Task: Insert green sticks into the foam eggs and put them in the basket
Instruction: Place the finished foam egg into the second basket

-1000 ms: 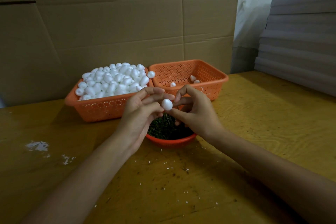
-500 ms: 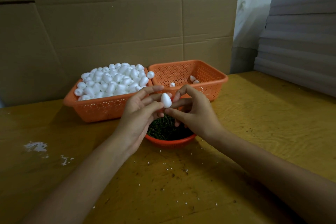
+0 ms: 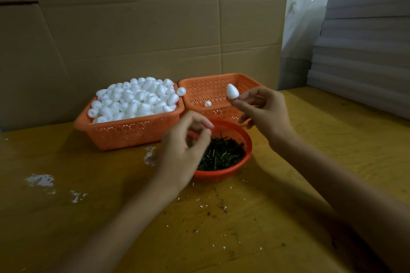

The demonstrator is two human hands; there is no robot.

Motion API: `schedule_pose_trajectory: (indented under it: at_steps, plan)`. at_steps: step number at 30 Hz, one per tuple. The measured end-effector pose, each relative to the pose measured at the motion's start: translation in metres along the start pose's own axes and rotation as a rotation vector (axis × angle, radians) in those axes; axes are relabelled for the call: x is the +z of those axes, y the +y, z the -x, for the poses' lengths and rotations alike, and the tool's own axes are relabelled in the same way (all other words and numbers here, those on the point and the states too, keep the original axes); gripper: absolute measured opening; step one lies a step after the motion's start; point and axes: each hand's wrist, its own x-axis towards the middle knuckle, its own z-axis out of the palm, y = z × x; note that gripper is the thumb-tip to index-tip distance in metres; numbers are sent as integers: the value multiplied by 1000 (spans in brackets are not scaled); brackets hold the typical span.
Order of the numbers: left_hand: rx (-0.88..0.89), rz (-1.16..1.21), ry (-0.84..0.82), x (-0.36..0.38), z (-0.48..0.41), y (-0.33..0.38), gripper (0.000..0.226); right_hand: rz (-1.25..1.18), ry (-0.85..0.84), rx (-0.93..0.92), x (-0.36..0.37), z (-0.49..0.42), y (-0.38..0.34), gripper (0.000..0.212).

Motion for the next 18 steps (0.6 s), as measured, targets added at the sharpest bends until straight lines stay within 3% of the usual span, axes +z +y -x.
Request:
schedule_pose_trajectory:
  at_steps: [4,10,13,18]
  plan:
    - [368,-390,-180,11,15,11,18,101,142,-9,-16,-12,18,12]
    - [627,-559,-359,24,32,14,13,200,241,7,-28,-20,34,12]
    - [609,-496,-381,27,34,18,6,199,281,2,-30,-23,36,10]
    - [543,-455,-400,29,36,22,13,199,312,-3,-30,-25,39,10]
